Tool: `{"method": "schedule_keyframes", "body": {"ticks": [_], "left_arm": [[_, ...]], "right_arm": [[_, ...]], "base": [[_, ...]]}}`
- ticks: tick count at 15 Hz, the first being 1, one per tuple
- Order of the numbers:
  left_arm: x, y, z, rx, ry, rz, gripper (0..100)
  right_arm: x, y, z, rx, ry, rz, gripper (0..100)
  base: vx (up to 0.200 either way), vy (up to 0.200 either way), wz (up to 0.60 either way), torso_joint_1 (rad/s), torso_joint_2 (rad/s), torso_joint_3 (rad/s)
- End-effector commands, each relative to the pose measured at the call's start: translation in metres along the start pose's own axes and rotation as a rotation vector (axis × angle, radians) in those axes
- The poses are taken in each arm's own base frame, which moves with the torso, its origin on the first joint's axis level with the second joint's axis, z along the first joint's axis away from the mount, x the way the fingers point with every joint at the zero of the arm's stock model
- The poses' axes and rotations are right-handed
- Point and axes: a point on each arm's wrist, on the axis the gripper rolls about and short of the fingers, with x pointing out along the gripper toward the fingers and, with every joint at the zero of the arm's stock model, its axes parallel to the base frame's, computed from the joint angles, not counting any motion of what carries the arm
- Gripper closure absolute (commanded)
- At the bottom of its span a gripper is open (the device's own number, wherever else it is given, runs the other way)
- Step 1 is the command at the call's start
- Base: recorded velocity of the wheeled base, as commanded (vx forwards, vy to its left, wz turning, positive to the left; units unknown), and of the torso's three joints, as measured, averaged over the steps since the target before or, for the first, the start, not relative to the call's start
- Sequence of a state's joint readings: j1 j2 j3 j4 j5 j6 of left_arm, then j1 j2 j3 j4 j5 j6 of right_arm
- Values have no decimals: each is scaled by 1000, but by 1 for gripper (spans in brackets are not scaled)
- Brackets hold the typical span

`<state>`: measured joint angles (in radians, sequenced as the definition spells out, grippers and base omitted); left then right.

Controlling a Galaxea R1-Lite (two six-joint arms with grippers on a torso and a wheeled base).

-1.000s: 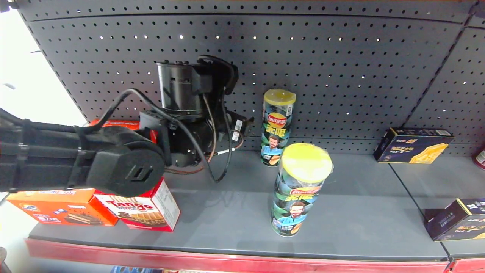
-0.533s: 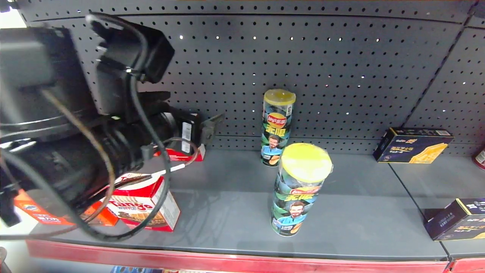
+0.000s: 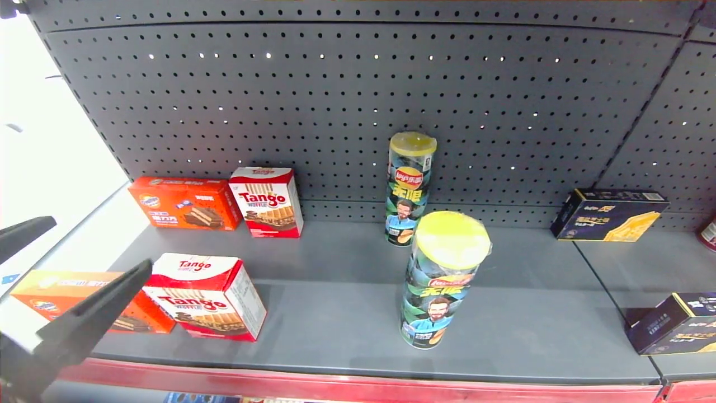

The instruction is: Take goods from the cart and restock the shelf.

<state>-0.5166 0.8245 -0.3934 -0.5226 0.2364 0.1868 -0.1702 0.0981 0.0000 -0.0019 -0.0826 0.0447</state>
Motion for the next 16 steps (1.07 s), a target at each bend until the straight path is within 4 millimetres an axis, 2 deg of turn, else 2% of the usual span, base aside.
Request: {"method": "schedule_keyframes", "body": {"ticks": [1,4,6,11,14,16], "left_arm": [[-64,12,-40,28,-100,136,0],[-105,-4,-92,-17,-155,181,0],[-118,-10,-109,-27,-127,179,0],[-121,-15,-132,-47,45,173,0],[-121,-15,-132,-51,47,149,0],[-122,-13,-138,-54,112,296,0]], "right_arm": [[0,0,0,0,0,0,0],[0,0,0,0,2,-3,0],[0,0,0,0,2,0,0],[0,0,0,0,0,0,0],[0,0,0,0,0,0,0],[0,0,0,0,0,0,0]], "base": [[0,0,0,0,0,0],[0,0,0,0,0,0],[0,0,0,0,0,0],[0,0,0,0,0,0],[0,0,0,0,0,0],[0,0,0,0,0,0]]}}
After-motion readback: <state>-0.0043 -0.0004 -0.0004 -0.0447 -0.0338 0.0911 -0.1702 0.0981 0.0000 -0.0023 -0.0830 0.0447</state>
